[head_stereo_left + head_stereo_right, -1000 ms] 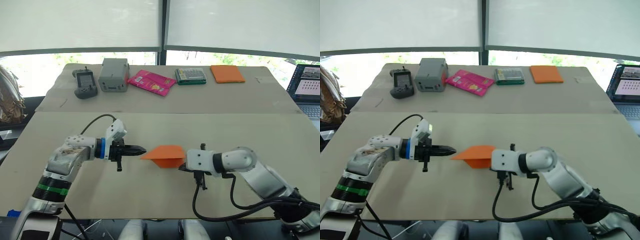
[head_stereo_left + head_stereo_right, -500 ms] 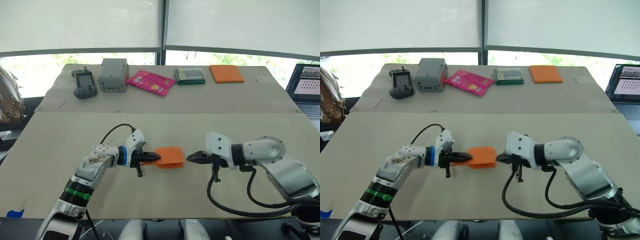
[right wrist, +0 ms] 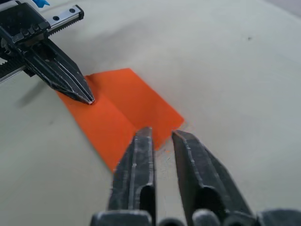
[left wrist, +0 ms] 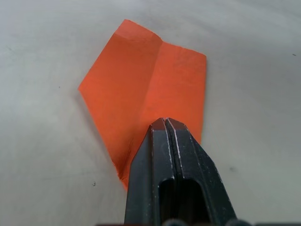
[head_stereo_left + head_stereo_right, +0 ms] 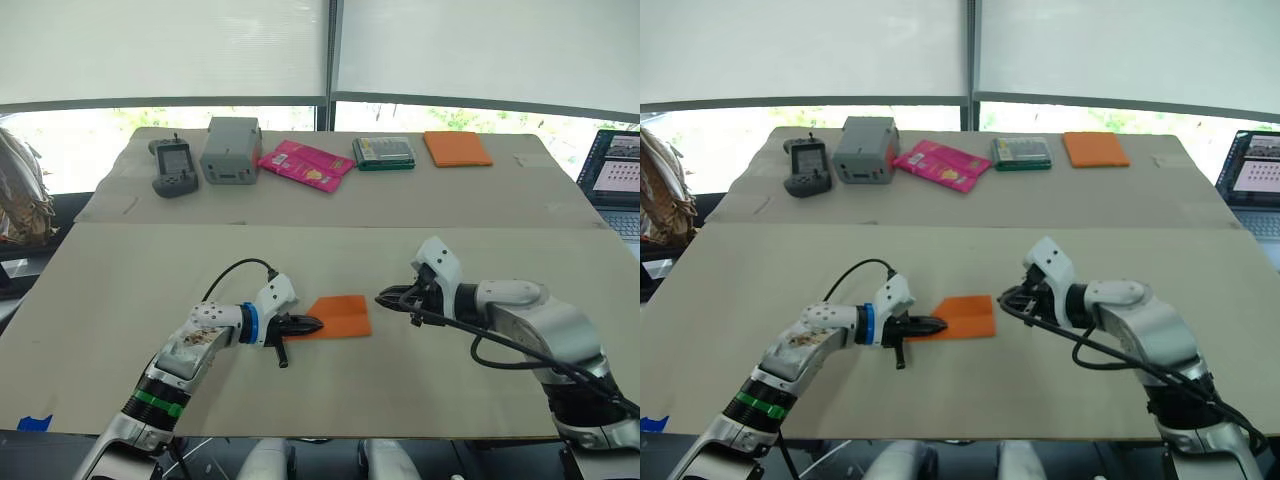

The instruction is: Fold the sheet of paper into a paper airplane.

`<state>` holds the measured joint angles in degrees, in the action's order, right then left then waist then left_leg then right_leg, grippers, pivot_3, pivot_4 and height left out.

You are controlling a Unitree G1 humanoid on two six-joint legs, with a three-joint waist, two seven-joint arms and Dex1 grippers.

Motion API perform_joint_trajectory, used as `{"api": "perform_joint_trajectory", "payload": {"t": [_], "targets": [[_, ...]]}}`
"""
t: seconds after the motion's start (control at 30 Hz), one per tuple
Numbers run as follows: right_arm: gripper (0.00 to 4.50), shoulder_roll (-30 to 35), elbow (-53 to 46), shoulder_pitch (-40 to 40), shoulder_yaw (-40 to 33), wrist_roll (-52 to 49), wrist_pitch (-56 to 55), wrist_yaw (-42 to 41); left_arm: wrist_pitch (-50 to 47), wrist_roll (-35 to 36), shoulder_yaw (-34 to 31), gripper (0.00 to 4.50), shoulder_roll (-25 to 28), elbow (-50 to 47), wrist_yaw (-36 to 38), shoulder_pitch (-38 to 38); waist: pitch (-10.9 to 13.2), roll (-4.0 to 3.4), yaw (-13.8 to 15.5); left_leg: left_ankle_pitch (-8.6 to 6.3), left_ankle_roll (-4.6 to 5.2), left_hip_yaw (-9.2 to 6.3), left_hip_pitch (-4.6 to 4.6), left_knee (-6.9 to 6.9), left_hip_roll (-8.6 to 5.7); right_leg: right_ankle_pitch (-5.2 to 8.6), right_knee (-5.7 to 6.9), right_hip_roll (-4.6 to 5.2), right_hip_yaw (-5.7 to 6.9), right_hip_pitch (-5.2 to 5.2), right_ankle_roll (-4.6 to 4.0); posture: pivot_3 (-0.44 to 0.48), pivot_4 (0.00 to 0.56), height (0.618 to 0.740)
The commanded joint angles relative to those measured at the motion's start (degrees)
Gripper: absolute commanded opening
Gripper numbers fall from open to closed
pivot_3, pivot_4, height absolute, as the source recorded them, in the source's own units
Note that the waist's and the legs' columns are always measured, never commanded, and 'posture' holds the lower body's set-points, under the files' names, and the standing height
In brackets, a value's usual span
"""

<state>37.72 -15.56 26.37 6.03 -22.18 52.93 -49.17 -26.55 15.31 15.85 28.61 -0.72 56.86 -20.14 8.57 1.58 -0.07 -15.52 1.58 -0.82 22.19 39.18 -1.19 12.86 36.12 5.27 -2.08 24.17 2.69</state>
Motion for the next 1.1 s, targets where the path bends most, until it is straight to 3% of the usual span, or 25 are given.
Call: {"api": "perform_joint_trajectory", "payload": {"t": [0.03,0.13,0.43,0.7,0.73,1.0,1.1], "targets": [[2.29,-1.7,4.0,3.7,0.5,-1.0,-1.0,-1.0,-0.7,-1.8,1.9,0.00,0.3,-0.8,-0.5,1.8,0.0,0.00,-0.1,0.00,0.00,0.00,0.00,0.00,0.01,0.00,0.00,-0.01,0.00,0.00,0.00,0.000,0.150,0.740],[3.31,-2.8,9.4,6.2,3.4,-0.3,-2.0,-3.4,-0.8,-1.8,1.6,0.00,0.5,-1.7,-1.0,2.6,0.0,-0.01,-0.2,0.00,0.00,0.00,-0.03,-0.01,0.02,0.00,0.01,-0.04,0.01,-0.01,0.00,0.000,0.150,0.740],[3.31,-6.5,26.5,13.0,8.4,1.7,-8.1,-11.7,-2.0,-1.6,0.0,0.00,2.3,-5.6,-3.1,5.8,0.0,-0.01,-0.7,-0.02,0.03,0.03,-0.01,-0.02,0.03,0.00,0.00,-0.03,-0.01,0.03,0.00,0.000,0.150,0.740],[3.31,-7.3,30.5,14.6,10.1,2.6,-11.5,-18.1,-3.1,-1.4,-0.9,0.00,4.0,-8.4,-4.4,8.0,0.0,-0.02,-0.7,-0.02,0.02,0.02,-0.02,-0.04,0.05,0.00,0.00,-0.03,-0.01,0.04,0.00,0.000,0.150,0.740],[2.75,-7.2,30.2,14.5,9.8,2.5,-12.2,-18.5,-3.0,-1.4,-1.1,0.00,4.5,-8.6,-4.3,8.2,0.0,-0.02,-0.7,-0.02,0.02,0.02,-0.03,-0.05,0.05,0.00,0.00,-0.02,-0.01,0.04,0.00,0.000,0.150,0.740],[0.04,-5.4,26.2,12.6,7.8,1.9,-15.6,-20.7,-2.6,-1.0,-1.7,0.00,6.0,-7.9,-3.6,8.4,0.0,-0.03,-0.7,-0.03,0.01,0.02,-0.04,-0.09,0.04,-0.01,0.00,0.00,-0.02,0.04,0.00,0.000,0.150,0.740],[0.04,-4.4,22.9,10.7,7.7,2.7,-18.4,-21.0,-2.4,-1.2,-1.3,0.00,5.9,-7.2,-3.3,7.7,0.0,-0.03,-0.7,-0.03,0.01,0.01,-0.04,-0.09,0.04,-0.01,0.00,0.00,-0.01,0.04,0.00,0.000,0.150,0.740]]}}
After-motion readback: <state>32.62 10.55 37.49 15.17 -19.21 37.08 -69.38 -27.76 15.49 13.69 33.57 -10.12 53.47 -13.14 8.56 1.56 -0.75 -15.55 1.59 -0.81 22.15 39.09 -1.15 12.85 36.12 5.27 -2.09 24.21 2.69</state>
